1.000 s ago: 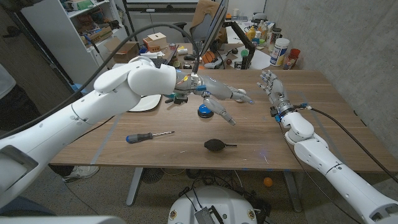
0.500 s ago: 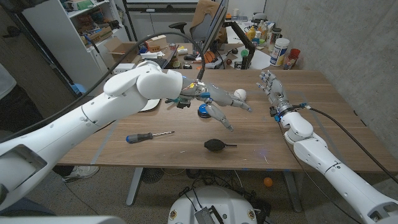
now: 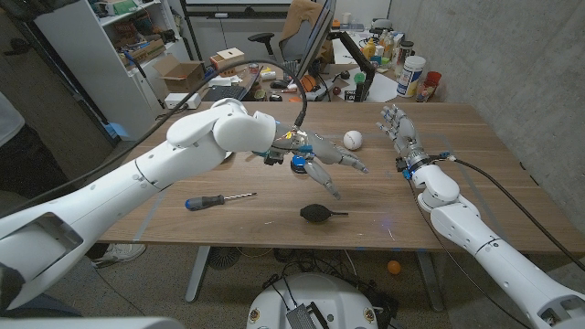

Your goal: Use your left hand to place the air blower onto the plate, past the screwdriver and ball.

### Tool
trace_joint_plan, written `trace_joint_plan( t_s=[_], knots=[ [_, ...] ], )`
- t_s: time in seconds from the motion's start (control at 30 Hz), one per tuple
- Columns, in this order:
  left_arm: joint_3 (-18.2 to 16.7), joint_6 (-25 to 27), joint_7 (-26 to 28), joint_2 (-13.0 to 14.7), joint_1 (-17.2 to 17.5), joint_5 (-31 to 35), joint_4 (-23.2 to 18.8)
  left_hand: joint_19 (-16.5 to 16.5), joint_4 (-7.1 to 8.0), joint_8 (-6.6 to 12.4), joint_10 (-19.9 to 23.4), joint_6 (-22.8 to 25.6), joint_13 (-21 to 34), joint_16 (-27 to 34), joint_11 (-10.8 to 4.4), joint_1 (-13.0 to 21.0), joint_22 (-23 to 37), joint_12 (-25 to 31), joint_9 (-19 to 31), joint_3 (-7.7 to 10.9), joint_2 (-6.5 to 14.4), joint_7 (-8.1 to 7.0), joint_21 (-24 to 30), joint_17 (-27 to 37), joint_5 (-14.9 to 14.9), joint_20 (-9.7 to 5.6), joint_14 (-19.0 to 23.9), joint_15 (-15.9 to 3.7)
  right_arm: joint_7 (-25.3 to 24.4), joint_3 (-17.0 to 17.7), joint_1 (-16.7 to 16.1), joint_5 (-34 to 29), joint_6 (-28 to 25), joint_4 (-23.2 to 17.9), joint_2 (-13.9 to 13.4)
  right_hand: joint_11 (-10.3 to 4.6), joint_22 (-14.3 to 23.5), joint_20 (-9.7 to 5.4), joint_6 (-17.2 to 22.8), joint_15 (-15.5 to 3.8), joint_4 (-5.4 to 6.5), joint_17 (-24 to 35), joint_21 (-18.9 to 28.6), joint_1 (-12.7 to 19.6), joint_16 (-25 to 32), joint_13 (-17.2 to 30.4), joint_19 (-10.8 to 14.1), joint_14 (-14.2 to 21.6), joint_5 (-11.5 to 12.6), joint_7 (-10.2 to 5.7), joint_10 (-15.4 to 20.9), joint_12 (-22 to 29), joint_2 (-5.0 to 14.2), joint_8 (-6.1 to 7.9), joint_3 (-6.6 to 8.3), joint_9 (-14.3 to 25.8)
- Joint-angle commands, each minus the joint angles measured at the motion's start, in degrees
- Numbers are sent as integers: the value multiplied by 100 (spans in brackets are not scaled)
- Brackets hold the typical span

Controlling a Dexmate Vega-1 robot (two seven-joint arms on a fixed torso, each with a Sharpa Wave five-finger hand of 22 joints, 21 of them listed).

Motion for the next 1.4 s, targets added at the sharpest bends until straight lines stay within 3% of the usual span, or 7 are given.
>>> trace_joint_plan(
  t_s=[0.03,0.53,1.4],
  knots=[
    [200,-118,-91,-182,-64,116,323,1,8,4,-23,-32,16,48,-5,94,20,40,31,-13,0,-9,-7,16,32,-2,22,-4,44,-29,69,23,16,134,39,-5,23,-228,71,-182,11,15,-20,-39,-14,24,48,43,22,-6,50,-6,213,-27,-8,23],
    [336,-231,-219,-221,-64,172,517,60,13,6,-33,-32,20,47,-9,199,24,43,33,-31,15,-10,-30,14,37,2,23,-7,136,-103,246,33,22,370,126,2,23,-228,78,-185,9,15,-22,-36,-16,24,48,43,27,-11,52,-11,212,-28,-11,23],
    [366,5,-430,-53,108,386,579,189,16,7,-39,-47,27,65,17,398,29,54,36,-77,21,-9,-66,14,45,3,80,1,274,-243,488,26,45,735,277,4,24,-231,75,-192,13,16,-26,-36,-18,25,48,45,35,-7,55,-18,224,-35,-14,24]
  ],
)
